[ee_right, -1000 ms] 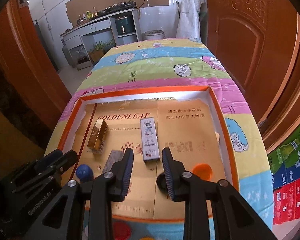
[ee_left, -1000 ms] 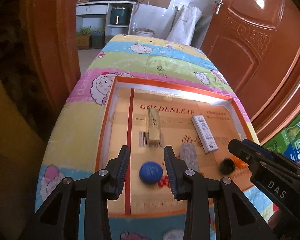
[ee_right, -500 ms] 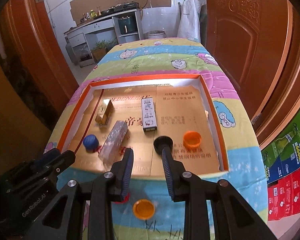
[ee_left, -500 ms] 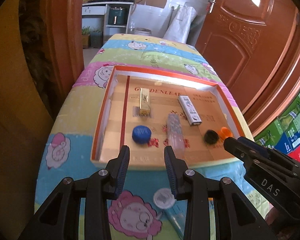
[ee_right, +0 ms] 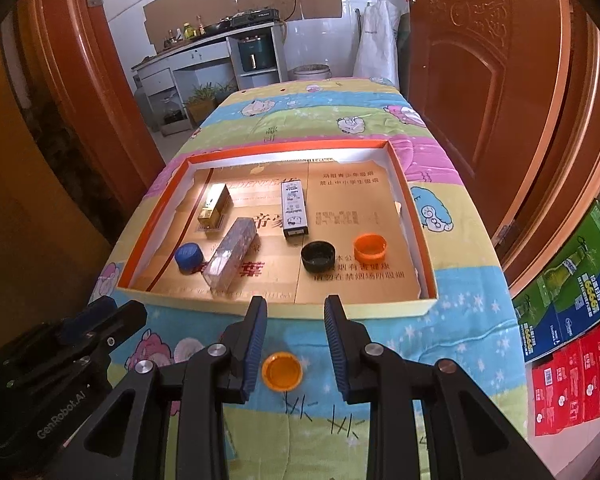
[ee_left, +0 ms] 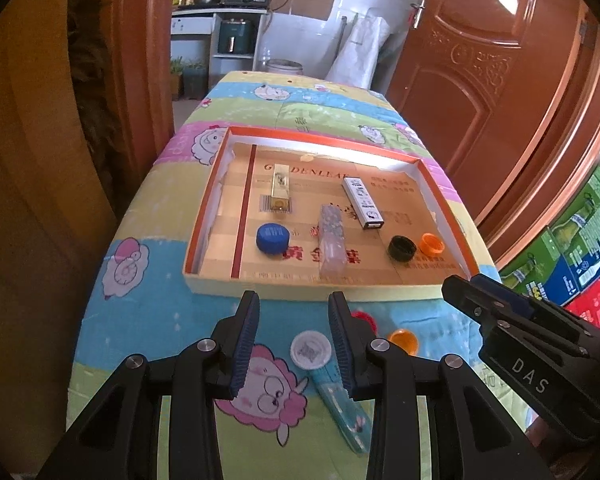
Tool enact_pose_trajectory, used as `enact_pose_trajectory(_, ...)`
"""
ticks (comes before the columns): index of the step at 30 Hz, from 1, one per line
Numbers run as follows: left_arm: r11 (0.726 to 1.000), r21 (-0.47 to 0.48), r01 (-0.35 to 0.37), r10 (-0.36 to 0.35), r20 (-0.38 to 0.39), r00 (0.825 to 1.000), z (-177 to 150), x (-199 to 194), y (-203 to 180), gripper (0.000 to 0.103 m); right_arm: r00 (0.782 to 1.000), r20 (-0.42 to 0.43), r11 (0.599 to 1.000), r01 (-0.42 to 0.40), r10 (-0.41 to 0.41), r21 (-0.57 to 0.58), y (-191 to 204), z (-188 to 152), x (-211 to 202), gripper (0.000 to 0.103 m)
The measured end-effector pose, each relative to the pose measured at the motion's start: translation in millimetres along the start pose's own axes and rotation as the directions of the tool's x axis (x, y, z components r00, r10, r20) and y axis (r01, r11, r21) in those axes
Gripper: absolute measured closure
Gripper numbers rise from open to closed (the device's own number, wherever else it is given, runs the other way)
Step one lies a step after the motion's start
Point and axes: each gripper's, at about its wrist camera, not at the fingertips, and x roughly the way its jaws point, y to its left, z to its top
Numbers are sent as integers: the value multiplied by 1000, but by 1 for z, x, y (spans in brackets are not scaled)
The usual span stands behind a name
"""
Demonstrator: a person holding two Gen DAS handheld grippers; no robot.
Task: Organize rigid objects
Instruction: 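Withdraw both tools from the box lid toward the remaining items, then lower the left tool onto the teal tube and close its fingers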
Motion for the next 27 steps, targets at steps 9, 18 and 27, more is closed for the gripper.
enact_pose_trajectory(9,998,-12,-66,66,-33,997,-33,1,-22,66,1000,0,1000,2,-2,7,-6,-16,-9,73)
enact_pose_trajectory(18,981,-102,-164,157,-70,985,-71,18,-44,66,1000,6,1000,-2,2,17,-23,-27,-17,73)
enact_pose_trajectory(27,960,-98,-262,254,-87,963,-85,38,-61,66,1000,15,999,-16,16,34,-42,-32,-18,73)
